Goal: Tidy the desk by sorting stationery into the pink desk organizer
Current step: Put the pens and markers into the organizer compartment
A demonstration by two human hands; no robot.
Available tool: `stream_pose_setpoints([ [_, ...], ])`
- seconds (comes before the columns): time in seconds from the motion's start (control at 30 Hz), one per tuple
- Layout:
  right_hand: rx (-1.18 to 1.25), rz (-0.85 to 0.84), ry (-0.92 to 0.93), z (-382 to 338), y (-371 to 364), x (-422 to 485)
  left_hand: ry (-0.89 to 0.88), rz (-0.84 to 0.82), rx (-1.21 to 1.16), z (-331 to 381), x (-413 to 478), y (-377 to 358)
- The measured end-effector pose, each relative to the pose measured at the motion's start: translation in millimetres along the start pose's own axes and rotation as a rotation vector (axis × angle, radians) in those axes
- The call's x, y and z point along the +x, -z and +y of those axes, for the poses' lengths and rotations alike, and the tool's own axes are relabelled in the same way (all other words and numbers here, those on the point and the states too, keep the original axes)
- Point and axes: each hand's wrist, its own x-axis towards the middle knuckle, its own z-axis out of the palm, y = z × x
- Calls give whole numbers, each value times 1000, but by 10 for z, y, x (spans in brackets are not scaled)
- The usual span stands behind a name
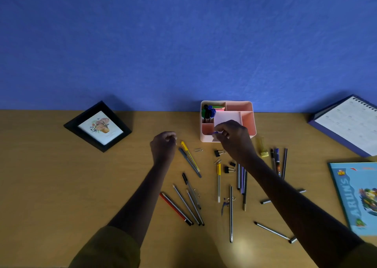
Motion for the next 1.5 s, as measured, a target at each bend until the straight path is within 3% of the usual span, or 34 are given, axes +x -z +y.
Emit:
stream_pose_setpoints([
  [0.2, -91, 78, 53, -32, -20, 212, 19, -10, 3, -72, -27, -19],
  [0.63, -192, 67, 39, -107, -51, 414, 91, -23, 19, -185, -67, -5],
  [1.03, -117, 160, -40, -112, -64, 394, 232, -59, 87, -255, -83, -84],
  [1.23, -47, 257, 10, -160, -52, 112, 304, -136, 105, -294, -135, -215],
  [1.5, 61, 143, 0, -82, -315, -645, 419, -154, 73, -223, -58, -333],
])
